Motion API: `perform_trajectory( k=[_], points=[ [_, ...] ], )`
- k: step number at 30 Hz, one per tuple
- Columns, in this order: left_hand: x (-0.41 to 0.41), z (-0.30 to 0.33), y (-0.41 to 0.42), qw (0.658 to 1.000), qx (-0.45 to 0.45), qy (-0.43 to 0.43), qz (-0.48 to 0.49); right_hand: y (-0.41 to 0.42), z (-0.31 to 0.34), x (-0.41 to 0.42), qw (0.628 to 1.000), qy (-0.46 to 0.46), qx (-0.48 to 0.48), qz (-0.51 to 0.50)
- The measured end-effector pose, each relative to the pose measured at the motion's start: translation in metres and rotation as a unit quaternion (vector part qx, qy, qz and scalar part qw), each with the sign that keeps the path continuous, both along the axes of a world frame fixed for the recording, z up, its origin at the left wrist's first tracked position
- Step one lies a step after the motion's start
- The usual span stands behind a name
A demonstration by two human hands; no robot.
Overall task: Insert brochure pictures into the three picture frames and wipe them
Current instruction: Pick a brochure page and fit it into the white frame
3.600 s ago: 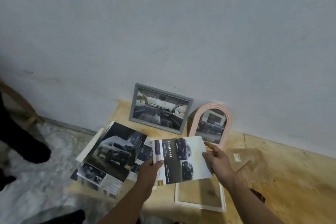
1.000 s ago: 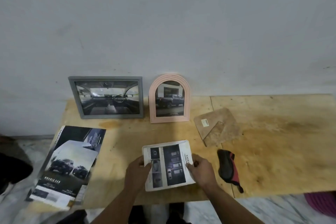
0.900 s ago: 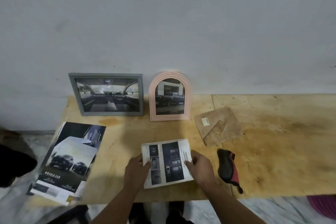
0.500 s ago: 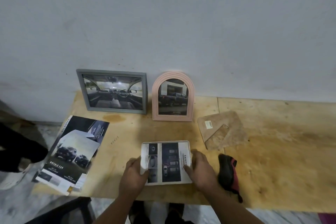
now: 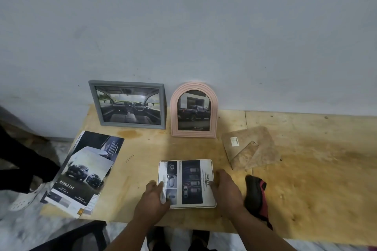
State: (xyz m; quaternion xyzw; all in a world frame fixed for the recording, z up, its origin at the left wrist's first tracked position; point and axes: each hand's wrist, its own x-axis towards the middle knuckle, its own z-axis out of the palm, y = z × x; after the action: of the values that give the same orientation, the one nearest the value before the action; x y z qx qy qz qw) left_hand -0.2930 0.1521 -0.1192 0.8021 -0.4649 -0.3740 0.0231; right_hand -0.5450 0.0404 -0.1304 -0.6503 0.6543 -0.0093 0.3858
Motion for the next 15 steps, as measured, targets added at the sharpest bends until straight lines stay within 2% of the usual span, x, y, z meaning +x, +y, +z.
perform_trajectory(
  k=[5,10,13,15],
  points=[
    [0.002,-0.004,0.001,1.000,-0.003,-0.010,-0.001,0.000,0.005,-0.003,1.000,-0.005,-0.004,0.000],
    [0.004,-0.006,-0.001,1.000,-0.014,-0.003,0.005,-0.036,0.028,-0.030,0.996,-0.037,-0.064,-0.051],
    [0.005,-0.005,-0.003,1.000,-0.020,0.001,0.011,-0.077,0.036,-0.060,0.990,0.000,-0.104,-0.092],
    [0.004,-0.004,-0.003,1.000,-0.021,0.004,0.011,-0.105,0.036,-0.078,0.987,0.063,-0.093,-0.111]
  ],
)
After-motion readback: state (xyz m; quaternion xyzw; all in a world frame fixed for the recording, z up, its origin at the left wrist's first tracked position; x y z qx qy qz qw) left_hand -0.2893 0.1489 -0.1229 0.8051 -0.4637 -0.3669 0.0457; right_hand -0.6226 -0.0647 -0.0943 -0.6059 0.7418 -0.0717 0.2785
